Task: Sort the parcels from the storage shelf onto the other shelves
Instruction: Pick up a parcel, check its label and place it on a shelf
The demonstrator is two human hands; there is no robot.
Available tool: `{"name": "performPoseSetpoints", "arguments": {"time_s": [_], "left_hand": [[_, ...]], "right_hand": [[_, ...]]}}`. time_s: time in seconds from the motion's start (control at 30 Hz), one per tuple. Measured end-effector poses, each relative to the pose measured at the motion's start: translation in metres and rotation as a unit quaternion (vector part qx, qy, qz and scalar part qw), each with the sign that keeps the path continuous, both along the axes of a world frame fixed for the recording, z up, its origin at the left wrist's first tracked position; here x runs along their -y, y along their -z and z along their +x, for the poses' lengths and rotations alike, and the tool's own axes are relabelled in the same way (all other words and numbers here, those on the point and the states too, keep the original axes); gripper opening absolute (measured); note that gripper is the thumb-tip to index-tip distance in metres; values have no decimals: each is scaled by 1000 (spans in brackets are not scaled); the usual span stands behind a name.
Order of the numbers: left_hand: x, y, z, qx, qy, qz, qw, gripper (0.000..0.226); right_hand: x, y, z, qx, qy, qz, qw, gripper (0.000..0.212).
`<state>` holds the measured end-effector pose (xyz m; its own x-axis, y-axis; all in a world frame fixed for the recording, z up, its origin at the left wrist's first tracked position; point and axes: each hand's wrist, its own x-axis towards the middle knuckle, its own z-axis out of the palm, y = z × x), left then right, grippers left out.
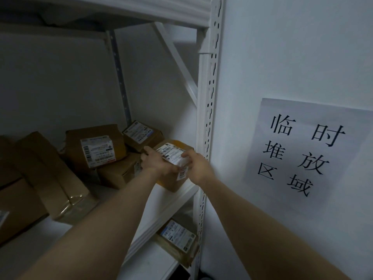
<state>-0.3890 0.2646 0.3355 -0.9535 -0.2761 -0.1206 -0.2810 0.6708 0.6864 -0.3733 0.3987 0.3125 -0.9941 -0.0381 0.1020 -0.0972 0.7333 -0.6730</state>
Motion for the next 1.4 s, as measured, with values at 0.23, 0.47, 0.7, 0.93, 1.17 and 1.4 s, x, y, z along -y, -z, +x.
{"name": "performPoseSetpoints", "arguments": {"time_s": [0.23, 0.47, 0.7, 0.93, 1.17, 1.4], "left_hand": [[-2, 3, 30, -40, -8, 12, 999, 131], [0, 3, 88, -117, 60, 65, 989, 98], [-10, 7, 148, -126, 50, 162, 977, 78], [-21, 2, 212, -119, 80, 181, 973, 63], [-24, -5, 242, -40, 21, 277, 960, 71], [-22, -17, 256, -19, -4, 362, 932, 46]], "right_hand": [[-2, -3, 20, -19, -1, -56, 998, 34], [-12, -16, 60, 45, 91, -317, 943, 18], [-32, -4, 114, 102, 142, -376, 910, 53], [-51, 2, 166, 170, 91, -448, 873, 77], [-53, -7, 195, 122, 95, -440, 885, 43], [-57, -23, 214, 85, 88, -439, 890, 39]]}}
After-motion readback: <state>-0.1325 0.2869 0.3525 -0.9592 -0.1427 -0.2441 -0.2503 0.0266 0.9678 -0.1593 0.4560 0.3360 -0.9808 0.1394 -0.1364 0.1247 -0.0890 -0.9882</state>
